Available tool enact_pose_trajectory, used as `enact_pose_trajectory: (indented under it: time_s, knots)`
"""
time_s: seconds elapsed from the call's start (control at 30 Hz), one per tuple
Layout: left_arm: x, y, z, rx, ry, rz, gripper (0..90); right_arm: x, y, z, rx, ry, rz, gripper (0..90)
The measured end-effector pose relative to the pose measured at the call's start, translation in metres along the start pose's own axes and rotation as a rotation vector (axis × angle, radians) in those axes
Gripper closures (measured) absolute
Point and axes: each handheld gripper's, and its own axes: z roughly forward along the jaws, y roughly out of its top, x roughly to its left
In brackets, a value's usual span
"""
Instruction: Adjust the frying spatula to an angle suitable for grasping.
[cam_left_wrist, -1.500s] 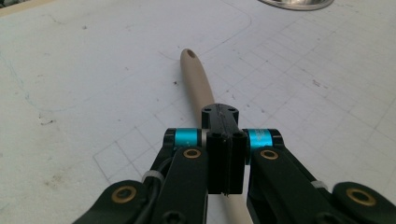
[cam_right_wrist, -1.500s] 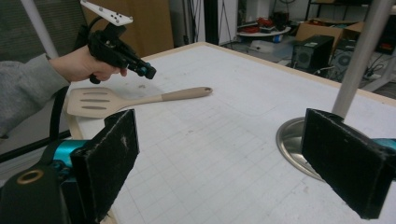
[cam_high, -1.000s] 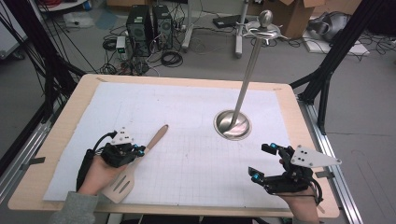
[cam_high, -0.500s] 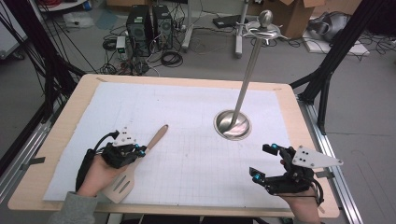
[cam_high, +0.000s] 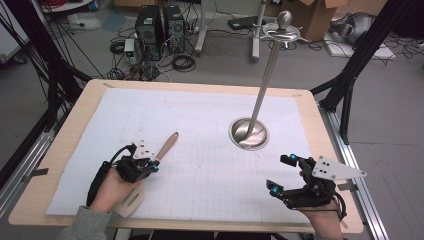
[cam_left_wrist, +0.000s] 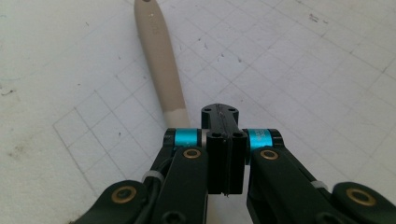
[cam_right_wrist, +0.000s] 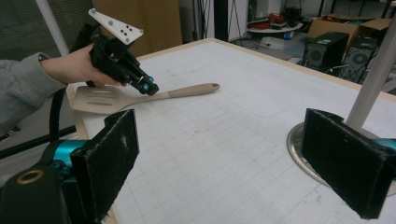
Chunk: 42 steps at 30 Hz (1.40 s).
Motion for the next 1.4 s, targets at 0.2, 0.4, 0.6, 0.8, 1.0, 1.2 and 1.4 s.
enact_pose_trajectory:
  time_s: [0.2, 0.4, 0.6, 0.8, 1.0, 1.2, 1.4]
  knots:
    - [0.0, -0.005, 0.008, 0.039, 0.005, -0.006, 89.6, 0.0, -0.001, 0.001, 0.006, 0.002, 0.002, 10.7]
    - [-0.001, -0.008, 0.009, 0.072, 0.008, -0.002, 89.6, 0.0, 0.0, -0.001, 0.004, 0.001, 0.007, 10.7]
    - [0.004, -0.013, 0.005, 0.094, -0.002, -0.008, 89.7, 0.0, -0.001, 0.001, 0.006, 0.005, 0.004, 10.7]
    - [0.005, -0.015, 0.002, 0.097, -0.015, 0.001, 89.7, 0.0, -0.002, 0.003, 0.015, 0.008, 0.004, 10.7]
    - [0.009, -0.019, -0.002, 0.097, -0.036, -0.004, 89.8, 0.0, -0.002, 0.003, 0.016, 0.012, 0.007, 10.7]
    - [0.022, -0.027, -0.007, 0.083, -0.08, -0.023, 89.7, 0.0, -0.002, 0.003, 0.014, 0.012, 0.005, 10.7]
    - [0.033, -0.033, -0.009, 0.054, -0.131, -0.064, 89.7, 0.0, -0.002, 0.003, 0.016, 0.013, 0.008, 10.7]
